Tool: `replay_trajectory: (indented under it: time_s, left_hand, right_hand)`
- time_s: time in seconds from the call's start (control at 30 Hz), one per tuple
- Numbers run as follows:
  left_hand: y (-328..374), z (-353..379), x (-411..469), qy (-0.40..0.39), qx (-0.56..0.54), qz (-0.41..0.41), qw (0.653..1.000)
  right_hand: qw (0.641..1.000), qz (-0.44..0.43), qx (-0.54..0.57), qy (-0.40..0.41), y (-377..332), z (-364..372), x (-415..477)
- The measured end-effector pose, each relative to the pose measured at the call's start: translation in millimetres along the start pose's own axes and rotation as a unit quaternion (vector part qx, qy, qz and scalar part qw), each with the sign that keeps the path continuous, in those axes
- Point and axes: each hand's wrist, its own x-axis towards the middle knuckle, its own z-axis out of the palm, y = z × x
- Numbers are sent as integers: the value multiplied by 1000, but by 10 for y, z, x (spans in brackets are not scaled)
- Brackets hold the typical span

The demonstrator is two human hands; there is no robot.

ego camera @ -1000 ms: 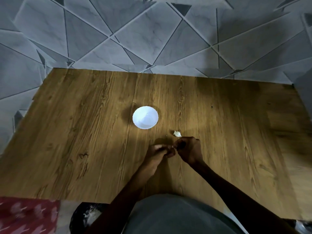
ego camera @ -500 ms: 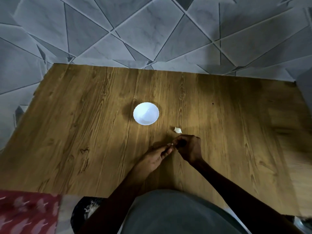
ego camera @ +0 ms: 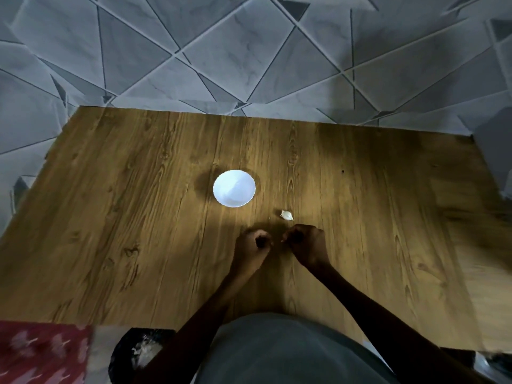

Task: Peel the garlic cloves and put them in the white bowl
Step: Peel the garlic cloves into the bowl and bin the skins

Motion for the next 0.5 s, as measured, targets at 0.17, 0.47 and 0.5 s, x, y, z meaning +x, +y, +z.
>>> replay_trajectory:
  time_s: [0.17, 0.47, 0.5]
  left_hand:
    - [-339, 24, 23, 40, 307, 174, 935]
    - [-531, 66, -28, 12, 370, 198, 908]
    - [-523, 63, -29, 14, 368, 199, 908]
  right_hand:
    - [997, -22, -80, -7, 54, 27, -22]
    - [975, -94, -200, -7, 1, 116, -80]
    - [969, -110, -219, -10, 13, 136, -89]
